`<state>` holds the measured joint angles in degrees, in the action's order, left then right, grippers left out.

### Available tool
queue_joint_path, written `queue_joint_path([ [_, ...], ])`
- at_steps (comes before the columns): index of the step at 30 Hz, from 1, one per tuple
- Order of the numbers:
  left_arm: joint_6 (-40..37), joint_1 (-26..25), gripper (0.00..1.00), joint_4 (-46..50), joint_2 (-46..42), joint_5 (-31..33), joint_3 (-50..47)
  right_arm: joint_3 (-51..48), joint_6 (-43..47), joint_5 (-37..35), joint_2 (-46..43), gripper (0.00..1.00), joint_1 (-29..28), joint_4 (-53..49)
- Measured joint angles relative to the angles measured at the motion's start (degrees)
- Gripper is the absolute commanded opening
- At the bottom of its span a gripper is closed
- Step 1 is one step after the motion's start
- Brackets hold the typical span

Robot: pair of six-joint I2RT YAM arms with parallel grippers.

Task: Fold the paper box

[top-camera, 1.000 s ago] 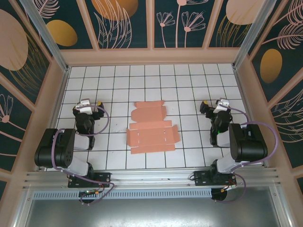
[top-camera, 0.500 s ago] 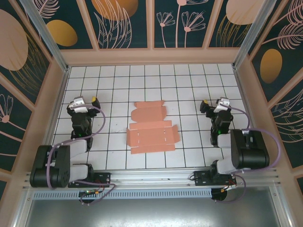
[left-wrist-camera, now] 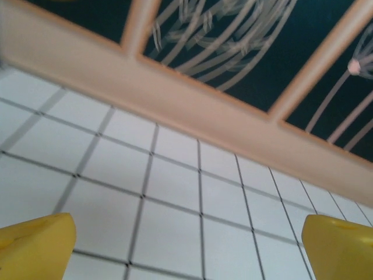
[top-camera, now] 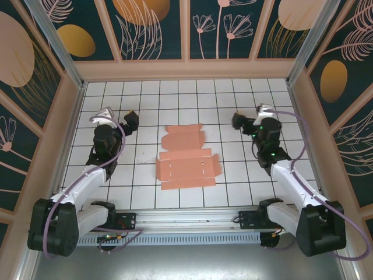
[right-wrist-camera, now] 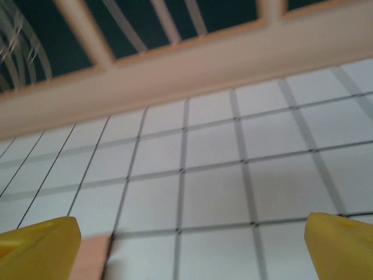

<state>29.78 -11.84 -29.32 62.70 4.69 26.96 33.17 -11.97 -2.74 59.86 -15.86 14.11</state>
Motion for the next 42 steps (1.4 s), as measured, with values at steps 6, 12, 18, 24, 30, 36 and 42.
queue_joint_path([
  [6,1.2,-3.7,0.99,6.8,-1.3,-4.6,-2.6,6.2,-1.6,-0.9,8.7,0.92,-12.1,-9.9],
  [12,0.7,-3.8,0.99,9.4,-2.1,-4.9,-4.8,14.5,-8.1,0.0,24.9,0.61,-15.0,-14.4],
  [18,0.5,-3.8,0.99,9.1,-0.9,-6.4,-4.8,19.3,-11.9,2.5,35.5,0.54,-15.0,-14.8],
  [24,0.4,-3.8,0.99,8.9,1.0,-7.5,-4.8,22.7,-13.5,6.8,41.7,0.28,-15.0,-13.9],
  [30,0.3,-3.8,0.99,8.3,1.2,-8.5,-5.0,27.6,-12.9,9.5,47.2,0.00,-15.0,-14.1],
  [36,-0.1,-3.8,0.99,8.1,1.2,-8.8,-5.3,38.5,-2.4,12.3,54.4,0.00,-15.0,-18.4],
  [42,-0.2,-3.8,0.99,8.1,1.2,-9.2,-5.3,53.6,13.8,19.6,63.2,0.00,-14.8,-27.8],
])
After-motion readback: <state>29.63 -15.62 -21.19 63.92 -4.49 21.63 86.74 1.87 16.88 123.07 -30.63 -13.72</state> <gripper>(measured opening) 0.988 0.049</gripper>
